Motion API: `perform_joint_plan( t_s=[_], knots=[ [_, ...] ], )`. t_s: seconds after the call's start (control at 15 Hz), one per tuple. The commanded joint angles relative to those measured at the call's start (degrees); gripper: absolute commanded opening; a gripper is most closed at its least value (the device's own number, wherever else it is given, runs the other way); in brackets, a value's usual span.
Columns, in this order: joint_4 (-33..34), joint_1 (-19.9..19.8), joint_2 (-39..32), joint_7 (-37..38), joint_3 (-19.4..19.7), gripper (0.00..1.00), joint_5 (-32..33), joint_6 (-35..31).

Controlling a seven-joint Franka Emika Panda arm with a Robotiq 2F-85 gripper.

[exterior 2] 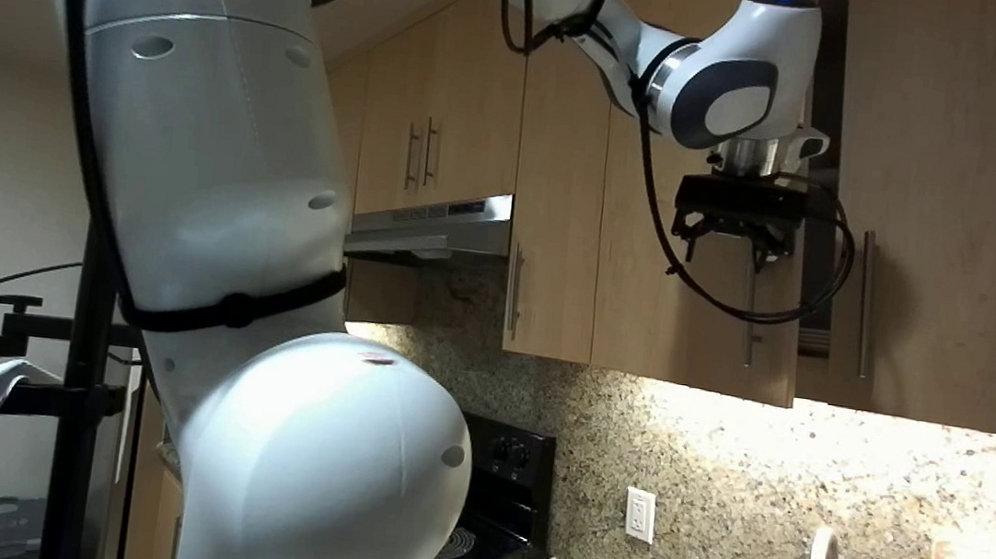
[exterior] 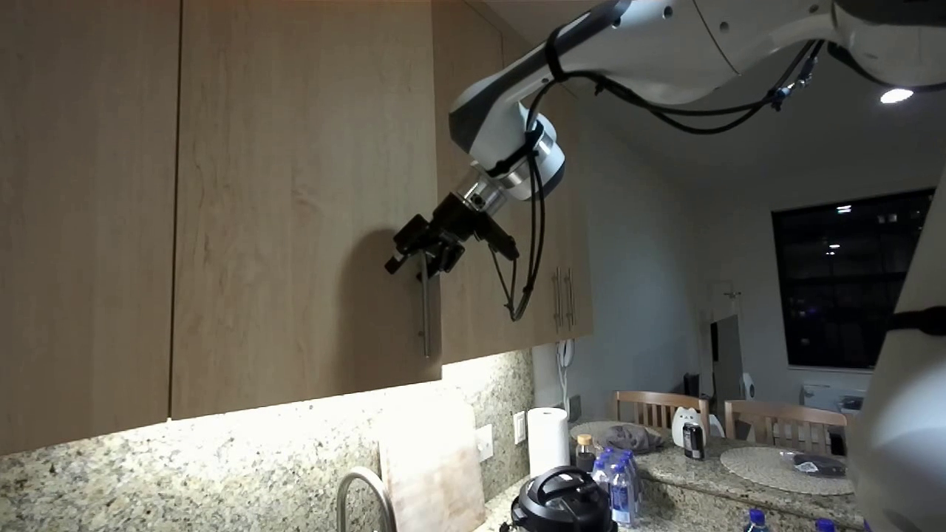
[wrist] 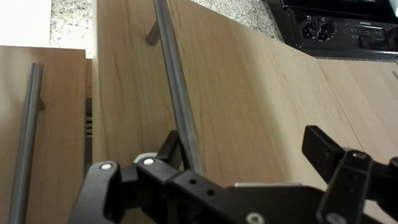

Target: Open the cupboard door

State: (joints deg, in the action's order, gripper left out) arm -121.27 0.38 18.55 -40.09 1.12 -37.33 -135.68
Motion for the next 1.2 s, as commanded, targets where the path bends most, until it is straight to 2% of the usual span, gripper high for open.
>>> perform_joint_plan(
  t_s=[0.0, 0.6, 1.13],
  knots=[
    [-5.03, 3.51, 3.79, 7.14, -1.51, 1.0, 2.35, 0.25],
    [-9.44, 5.91, 7.25, 21.28, -2.21, 1.0, 10.55, -3.95],
    [-13.65, 7.07, 9.13, 32.06, -4.8, 1.0, 13.31, -10.22]
  ],
)
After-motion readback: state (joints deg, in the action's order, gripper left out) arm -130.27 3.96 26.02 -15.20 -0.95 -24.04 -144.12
